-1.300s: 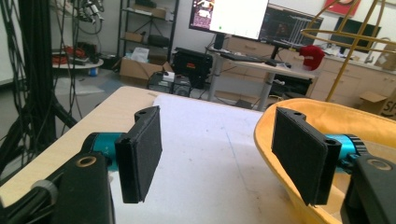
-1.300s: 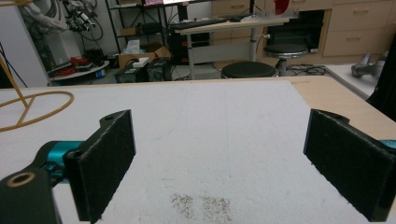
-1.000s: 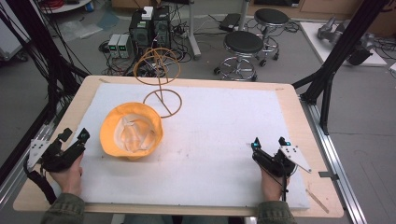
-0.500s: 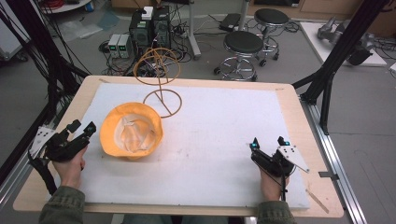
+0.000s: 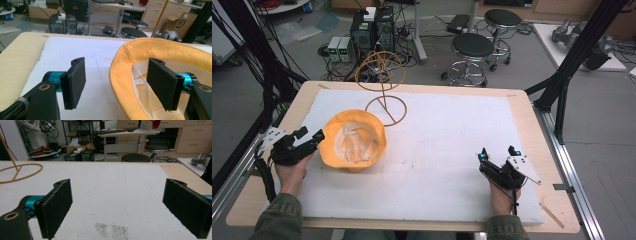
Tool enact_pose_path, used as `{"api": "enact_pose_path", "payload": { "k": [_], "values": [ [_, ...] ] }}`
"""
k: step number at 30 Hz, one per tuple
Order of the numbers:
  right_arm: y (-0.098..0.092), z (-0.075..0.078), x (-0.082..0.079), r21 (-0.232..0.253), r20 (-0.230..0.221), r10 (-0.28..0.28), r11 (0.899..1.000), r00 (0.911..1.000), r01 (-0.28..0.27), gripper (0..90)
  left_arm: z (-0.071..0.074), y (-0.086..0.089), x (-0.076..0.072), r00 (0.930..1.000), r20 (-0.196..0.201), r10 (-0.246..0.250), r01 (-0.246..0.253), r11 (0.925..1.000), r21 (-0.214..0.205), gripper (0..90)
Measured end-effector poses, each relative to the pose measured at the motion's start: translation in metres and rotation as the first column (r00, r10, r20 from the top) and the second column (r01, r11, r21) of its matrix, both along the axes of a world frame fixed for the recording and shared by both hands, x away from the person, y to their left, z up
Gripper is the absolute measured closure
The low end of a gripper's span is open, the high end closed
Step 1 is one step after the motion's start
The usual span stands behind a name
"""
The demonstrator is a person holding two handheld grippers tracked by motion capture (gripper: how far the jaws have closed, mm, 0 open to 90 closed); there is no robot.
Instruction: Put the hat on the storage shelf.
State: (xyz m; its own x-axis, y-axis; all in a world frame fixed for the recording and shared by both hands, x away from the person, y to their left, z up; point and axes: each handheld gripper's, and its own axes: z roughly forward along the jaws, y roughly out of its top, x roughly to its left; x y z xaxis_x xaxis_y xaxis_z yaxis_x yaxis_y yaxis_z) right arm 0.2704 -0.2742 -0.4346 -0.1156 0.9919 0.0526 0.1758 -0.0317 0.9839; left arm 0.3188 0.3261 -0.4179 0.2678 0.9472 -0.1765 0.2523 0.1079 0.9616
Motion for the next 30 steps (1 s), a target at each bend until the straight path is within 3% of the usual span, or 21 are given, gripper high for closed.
{"api": "enact_pose_path", "payload": {
  "k": [7, 10, 14, 15, 16, 19, 22, 24, 27, 30],
  "values": [
    [0.001, 0.0, 0.0, -0.003, 0.002, 0.006, 1.0, 1.0, -0.006, 7.9, -0.002, -0.007, 0.015, 0.9956, -0.094, 0.001, 0.003, 0.999, 0.044, 32.8],
    [0.001, 0.0, 0.0, -0.003, 0.004, 0.008, 1.0, 1.0, -0.008, 7.9, -0.005, -0.006, 0.022, 0.9905, -0.137, 0.002, 0.003, 0.9994, 0.035, 33.2],
    [0.001, 0.0, 0.0, -0.001, 0.007, 0.005, 1.0, 1.0, -0.005, 7.9, -0.009, -0.006, 0.027, 0.9805, -0.194, -0.03, 0.033, 0.9994, 0.013, 33.4],
    [0.0, 0.001, 0.0, -0.008, 0.017, 0.002, 1.0, 0.9999, -0.002, 7.9, -0.011, -0.006, 0.029, 0.9726, -0.228, -0.049, 0.051, 0.9987, 0.003, 33.4],
    [0.001, 0.001, -0.001, -0.002, 0.02, -0.001, 1.0, 0.9998, 0.001, 7.9, -0.011, -0.006, 0.029, 0.9726, -0.228, -0.049, 0.051, 0.9987, 0.003, 33.4],
    [0.0, 0.001, -0.001, -0.001, 0.027, -0.006, 1.0, 0.9996, 0.006, 7.9, -0.013, -0.007, 0.03, 0.9632, -0.258, -0.075, 0.074, 0.9972, -0.011, 34.2],
    [0.0, 0.001, -0.001, -0.001, 0.026, -0.003, 1.0, 0.9996, 0.003, 7.9, -0.012, -0.006, 0.03, 0.9616, -0.26, -0.089, 0.081, 0.9959, -0.039, 40.8],
    [0.001, 0.001, -0.001, 0.0, 0.026, -0.003, 1.0, 0.9997, 0.003, 7.9, -0.013, -0.005, 0.03, 0.957, -0.271, -0.104, 0.092, 0.9943, -0.053, 42.3],
    [0.0, 0.001, -0.001, -0.004, 0.03, -0.003, 1.0, 0.9995, 0.003, 7.9, -0.014, -0.006, 0.031, 0.9466, -0.298, -0.124, 0.103, 0.9911, -0.084, 54.9],
    [0.001, 0.001, -0.001, 0.002, 0.024, -0.001, 1.0, 0.9997, 0.001, 7.9, -0.013, -0.005, 0.031, 0.9454, -0.3, -0.128, 0.097, 0.9886, -0.116, 66.8]
  ]
}}
